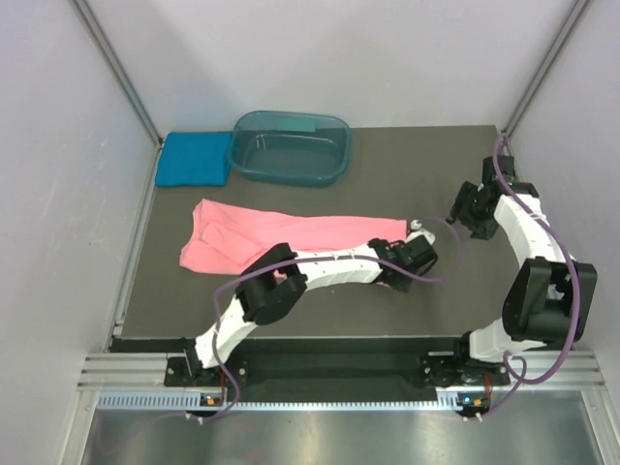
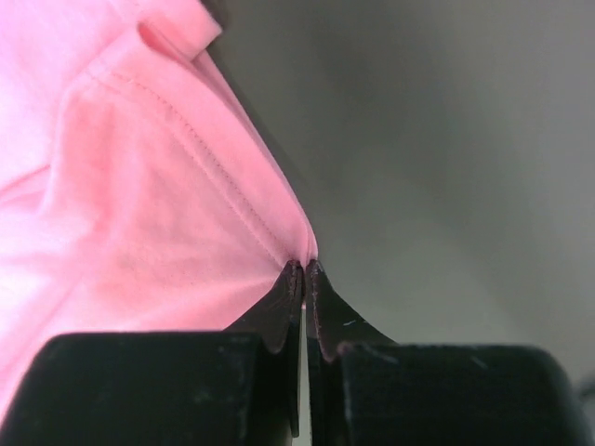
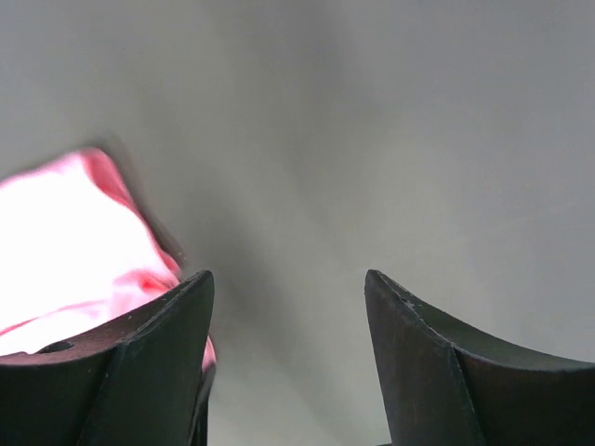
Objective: Fold and stack the t-shirts
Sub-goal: Fold the tshirt
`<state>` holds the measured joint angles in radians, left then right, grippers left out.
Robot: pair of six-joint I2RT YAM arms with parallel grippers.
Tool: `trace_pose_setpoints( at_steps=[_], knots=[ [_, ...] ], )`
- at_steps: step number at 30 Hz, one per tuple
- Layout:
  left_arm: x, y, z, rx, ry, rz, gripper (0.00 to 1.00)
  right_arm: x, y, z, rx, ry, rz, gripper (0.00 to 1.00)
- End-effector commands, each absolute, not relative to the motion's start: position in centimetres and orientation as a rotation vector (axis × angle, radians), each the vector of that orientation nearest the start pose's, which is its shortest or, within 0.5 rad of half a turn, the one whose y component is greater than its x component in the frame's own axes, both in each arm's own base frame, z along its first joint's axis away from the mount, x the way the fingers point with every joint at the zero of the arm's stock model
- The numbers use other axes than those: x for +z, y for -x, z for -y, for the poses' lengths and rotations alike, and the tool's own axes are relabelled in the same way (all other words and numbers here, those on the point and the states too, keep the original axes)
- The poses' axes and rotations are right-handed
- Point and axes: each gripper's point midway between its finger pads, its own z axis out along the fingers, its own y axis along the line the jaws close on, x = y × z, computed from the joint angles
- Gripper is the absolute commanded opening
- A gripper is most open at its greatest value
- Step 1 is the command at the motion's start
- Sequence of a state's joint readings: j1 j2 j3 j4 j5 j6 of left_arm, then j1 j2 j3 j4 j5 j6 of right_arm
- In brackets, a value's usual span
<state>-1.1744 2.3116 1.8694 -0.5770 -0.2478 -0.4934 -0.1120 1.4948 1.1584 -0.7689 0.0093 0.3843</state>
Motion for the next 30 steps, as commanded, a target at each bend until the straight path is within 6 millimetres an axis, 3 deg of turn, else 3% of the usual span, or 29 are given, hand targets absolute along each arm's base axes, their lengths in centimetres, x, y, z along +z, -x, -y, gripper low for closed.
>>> trace_pose_setpoints(
  at_steps=[1,2,3,4,5,6,8,11,13,16,17,19,20,22,24,26,28,29,30],
  knots=[
    [4.9,-16.9,48.2,-0.545,-0.936,-2.549,0.00,12.1,-33.9,1.3,0.123,-0.571,-2.562,0.67],
    [3.9,-15.5,46.9,-0.523,-0.968,-2.570,0.00,12.1,-34.0,1.1,0.131,-0.567,-2.563,0.66],
    [4.2,-14.7,46.4,-0.536,-0.990,-2.565,0.00,12.1,-34.1,0.9,0.146,-0.561,-2.563,0.66],
    [5.7,-14.1,46.2,-0.573,-0.997,-2.538,0.00,12.0,-34.2,0.8,0.152,-0.553,-2.564,0.67],
    [5.2,-11.7,45.4,-0.613,-1.068,-2.563,0.00,11.9,-34.4,0.7,0.156,-0.548,-2.574,0.66],
    [6.7,-11.0,45.3,-0.658,-1.079,-2.536,0.00,11.8,-34.6,0.2,0.175,-0.526,-2.582,0.66],
    [6.6,-7.8,44.6,-0.737,-1.175,-2.553,0.00,11.5,-35.0,-0.4,0.191,-0.483,-2.606,0.66],
    [7.4,-4.4,44.2,-0.826,-1.269,-2.536,0.00,11.5,-35.6,-2.3,0.208,-0.359,-2.623,0.66],
    [8.4,-2.5,44.1,-0.887,-1.331,-2.516,0.00,11.5,-35.9,-4.7,0.225,-0.216,-2.631,0.67],
    [8.8,0.7,43.0,-0.934,-1.392,-2.528,0.00,11.2,-36.4,-7.7,0.282,-0.065,-2.632,0.67],
    [7.9,2.0,41.7,-0.914,-1.418,-2.551,0.00,10.8,-36.5,-8.5,0.299,-0.035,-2.639,0.67],
    [9.2,2.7,40.2,-0.928,-1.365,-2.552,0.00,10.5,-37.0,-10.5,0.355,0.038,-2.625,0.67],
    [8.1,3.3,38.5,-0.908,-1.359,-2.583,0.00,10.3,-37.1,-11.2,0.379,0.058,-2.623,0.67],
    [8.8,3.7,36.3,-0.952,-1.283,-2.609,0.00,10.2,-38.0,-13.2,0.468,0.110,-2.597,0.67],
    [10.0,3.9,35.4,-1.010,-1.218,-2.608,0.00,10.5,-38.2,-15.4,0.555,0.177,-2.581,0.67],
    [9.8,4.2,34.5,-1.014,-1.201,-2.625,0.01,10.9,-39.3,-17.1,0.585,0.238,-2.557,0.67],
    [10.3,4.3,34.0,-1.044,-1.168,-2.620,0.16,11.6,-39.8,-20.1,0.638,0.339,-2.526,0.67],
    [10.6,4.0,34.0,-1.048,-1.141,-2.609,0.34,11.9,-40.0,-20.9,0.654,0.360,-2.516,0.67],
    [11.5,3.8,34.0,-1.076,-1.117,-2.577,0.46,12.2,-39.8,-22.3,0.679,0.400,-2.505,0.68]
  ],
)
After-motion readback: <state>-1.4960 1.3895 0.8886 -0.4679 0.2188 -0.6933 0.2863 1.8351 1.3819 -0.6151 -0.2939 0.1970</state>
